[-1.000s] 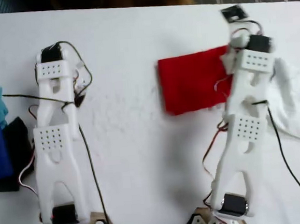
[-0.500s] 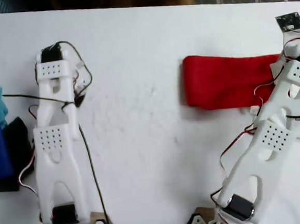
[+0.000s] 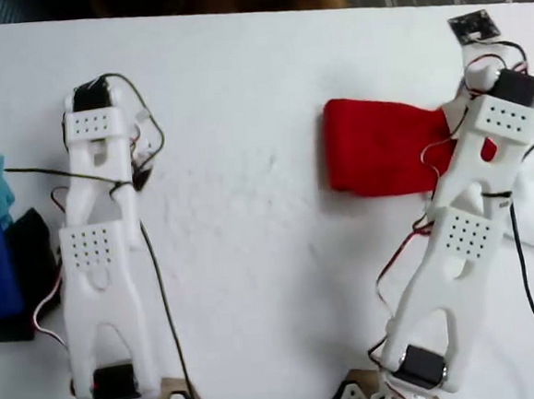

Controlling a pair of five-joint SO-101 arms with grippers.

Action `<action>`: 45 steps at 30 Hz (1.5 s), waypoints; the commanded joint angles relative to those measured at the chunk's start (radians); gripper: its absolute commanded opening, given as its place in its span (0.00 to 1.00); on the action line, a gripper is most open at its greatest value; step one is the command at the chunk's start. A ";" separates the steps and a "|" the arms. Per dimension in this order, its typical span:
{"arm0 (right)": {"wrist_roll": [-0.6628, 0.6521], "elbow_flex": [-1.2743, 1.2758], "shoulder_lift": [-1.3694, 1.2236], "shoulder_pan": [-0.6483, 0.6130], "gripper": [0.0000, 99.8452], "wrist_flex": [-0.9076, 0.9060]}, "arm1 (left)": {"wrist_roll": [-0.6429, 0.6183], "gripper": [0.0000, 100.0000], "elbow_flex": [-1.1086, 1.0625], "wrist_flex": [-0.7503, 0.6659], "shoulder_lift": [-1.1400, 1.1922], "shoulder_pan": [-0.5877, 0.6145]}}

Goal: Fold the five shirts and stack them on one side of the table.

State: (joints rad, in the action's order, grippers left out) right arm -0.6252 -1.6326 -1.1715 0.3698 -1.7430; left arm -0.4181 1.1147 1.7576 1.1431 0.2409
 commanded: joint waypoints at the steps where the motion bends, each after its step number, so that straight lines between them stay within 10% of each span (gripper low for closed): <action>1: 0.012 -0.035 0.085 -0.001 0.02 -0.007 | 0.020 0.03 -0.010 -0.002 -0.008 0.034; 26: -0.068 -0.035 0.220 0.044 0.19 -0.027 | 0.021 0.03 -0.008 -0.002 -0.008 0.034; 36: -0.052 0.133 0.392 -0.151 0.14 -0.028 | 0.021 0.03 -0.008 -0.002 -0.008 0.034; 45: 0.229 0.523 0.390 -0.375 0.02 0.042 | 0.023 0.03 -0.008 -0.002 -0.008 0.034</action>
State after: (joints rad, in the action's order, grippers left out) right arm -0.4580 -1.1891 -0.8462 0.0506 -1.7476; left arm -0.4181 1.1147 1.7576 1.1431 0.2409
